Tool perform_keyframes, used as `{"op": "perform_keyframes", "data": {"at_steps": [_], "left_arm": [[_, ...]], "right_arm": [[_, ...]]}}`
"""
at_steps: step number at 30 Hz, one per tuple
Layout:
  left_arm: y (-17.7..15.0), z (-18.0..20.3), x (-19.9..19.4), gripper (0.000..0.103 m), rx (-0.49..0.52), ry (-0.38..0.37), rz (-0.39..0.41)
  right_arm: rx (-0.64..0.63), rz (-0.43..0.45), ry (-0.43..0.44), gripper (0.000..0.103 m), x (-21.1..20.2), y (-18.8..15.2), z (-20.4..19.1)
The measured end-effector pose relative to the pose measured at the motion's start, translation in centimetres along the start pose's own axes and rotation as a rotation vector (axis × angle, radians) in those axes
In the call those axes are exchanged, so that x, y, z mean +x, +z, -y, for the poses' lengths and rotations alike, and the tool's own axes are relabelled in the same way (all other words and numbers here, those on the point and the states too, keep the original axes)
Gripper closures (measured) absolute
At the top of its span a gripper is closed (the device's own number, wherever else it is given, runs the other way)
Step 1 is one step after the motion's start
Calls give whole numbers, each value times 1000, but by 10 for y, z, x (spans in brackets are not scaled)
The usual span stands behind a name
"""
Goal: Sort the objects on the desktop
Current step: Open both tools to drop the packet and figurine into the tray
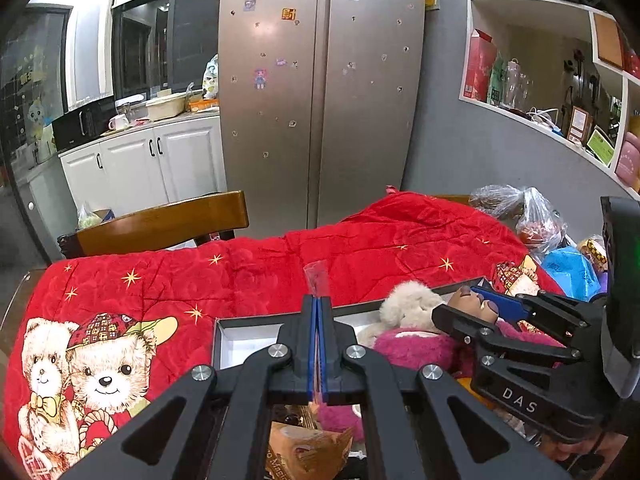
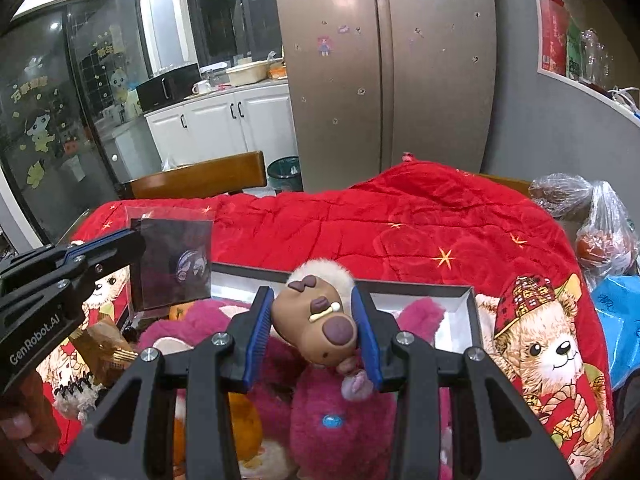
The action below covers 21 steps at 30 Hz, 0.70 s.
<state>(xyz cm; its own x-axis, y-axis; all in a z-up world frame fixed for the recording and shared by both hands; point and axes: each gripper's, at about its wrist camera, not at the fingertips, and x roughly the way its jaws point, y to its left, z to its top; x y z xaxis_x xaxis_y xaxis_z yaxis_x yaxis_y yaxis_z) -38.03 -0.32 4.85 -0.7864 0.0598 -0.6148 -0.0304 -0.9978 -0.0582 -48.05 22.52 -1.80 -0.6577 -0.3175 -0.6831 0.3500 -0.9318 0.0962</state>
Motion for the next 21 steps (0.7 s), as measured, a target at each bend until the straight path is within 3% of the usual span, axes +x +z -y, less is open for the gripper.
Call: {"op": "perform_keyframes", "data": {"at_steps": [10, 12, 13, 14, 15, 16, 21], "left_arm": [[-1, 1, 5, 102, 12, 7, -6], [0, 1, 4, 98, 13, 1, -7], [0, 1, 3, 85, 14, -9, -2], [0, 2, 2, 60, 17, -12, 3], [0, 3, 1, 49, 23, -10, 7], [1, 4, 0, 42, 25, 14, 17], [4, 0, -5, 31, 2, -5, 33]], "right_arm": [[-11, 15, -5, 62, -3, -1, 1], [-2, 28, -4, 51, -10, 1, 0], [3, 39, -4, 35, -14, 2, 0], [3, 60, -4, 26, -19, 2, 0], [1, 67, -3, 25, -21, 3, -1], [1, 71, -9, 23, -25, 5, -1], [24, 94, -18, 17, -39, 9, 3]]}}
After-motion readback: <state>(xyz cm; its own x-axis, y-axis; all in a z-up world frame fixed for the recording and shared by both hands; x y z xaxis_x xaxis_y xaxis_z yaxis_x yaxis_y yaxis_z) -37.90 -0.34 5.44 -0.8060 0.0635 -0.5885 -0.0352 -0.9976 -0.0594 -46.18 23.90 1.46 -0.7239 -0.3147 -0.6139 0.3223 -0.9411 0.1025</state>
